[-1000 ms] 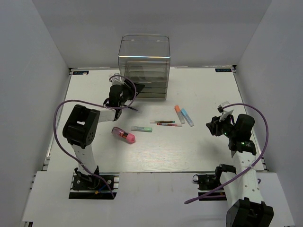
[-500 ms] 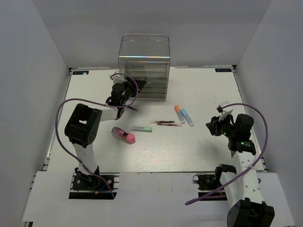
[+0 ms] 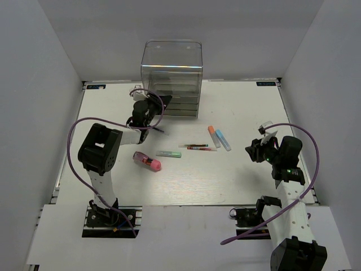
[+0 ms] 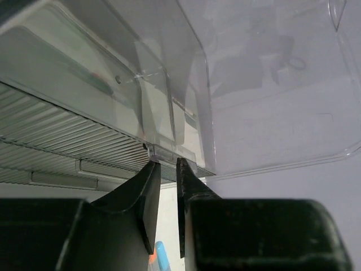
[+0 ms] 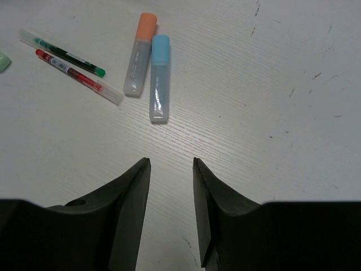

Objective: Sort the stationery into containers
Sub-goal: Open the storage box at the center of the board, then pick up the stationery from the center of the board.

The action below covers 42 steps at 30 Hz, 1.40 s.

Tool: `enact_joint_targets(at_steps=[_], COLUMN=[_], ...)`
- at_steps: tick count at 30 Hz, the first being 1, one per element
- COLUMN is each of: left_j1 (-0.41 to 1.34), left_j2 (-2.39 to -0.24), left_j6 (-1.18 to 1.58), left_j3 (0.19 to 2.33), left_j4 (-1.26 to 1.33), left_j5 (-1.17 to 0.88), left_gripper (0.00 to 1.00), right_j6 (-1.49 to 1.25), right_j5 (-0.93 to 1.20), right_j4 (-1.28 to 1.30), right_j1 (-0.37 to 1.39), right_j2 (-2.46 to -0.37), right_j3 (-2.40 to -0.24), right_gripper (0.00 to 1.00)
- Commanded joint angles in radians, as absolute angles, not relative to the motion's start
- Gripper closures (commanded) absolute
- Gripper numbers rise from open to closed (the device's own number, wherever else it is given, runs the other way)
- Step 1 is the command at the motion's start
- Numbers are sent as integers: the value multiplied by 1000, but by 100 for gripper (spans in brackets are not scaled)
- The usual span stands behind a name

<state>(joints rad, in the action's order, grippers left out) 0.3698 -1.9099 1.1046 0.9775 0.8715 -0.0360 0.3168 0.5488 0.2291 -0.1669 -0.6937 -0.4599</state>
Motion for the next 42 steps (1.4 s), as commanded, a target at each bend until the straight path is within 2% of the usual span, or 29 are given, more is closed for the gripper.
enact_joint_targets(at_steps=[1,3,7,17,22,25,29,33,34,39,40,42], left_j1=[370,370,370,370,361,360,351,351,351,351,351,351], left_j2=[-1896,-1887,-1850,-1672,-1603,-1592,-1592,-1592,-1592,-1583,-1583,-1572], left_j6=[1094,1085,1085,1020,1011,1002,1002,1002,1002,992,982,968], left_j3=[970,960,911,853,896,905,916,925,925,945,945,957], left_j4=[988,1020,1080,1074,1019,1000,989,989,980,956,956,927], left_j5=[0,0,-37,-107,-127,-137,-126,-126,-126,-126,-126,-126], left_gripper=[81,89,92,92,90,88,86,83,83,82,82,82], right_j6=[307,310,313,353,411,506,545,555,554,538,534,520], right_j5=[555,558,575,707,781,772,740,576,557,408,367,328], right_j4=[190,193,193,225,250,314,400,391,396,388,371,357], right_j1=[-160,-160,-161,-137,-83,-29,107,273,363,587,612,705], right_j2=[-692,-692,-690,-700,-742,-826,-978,-1103,-1126,-1379,-1400,-1488], right_j3=[-459,-457,-457,-462,-511,-598,-751,-859,-900,-1057,-1087,-1132], right_gripper=[58,58,59,59,56,50,47,46,46,40,34,29])
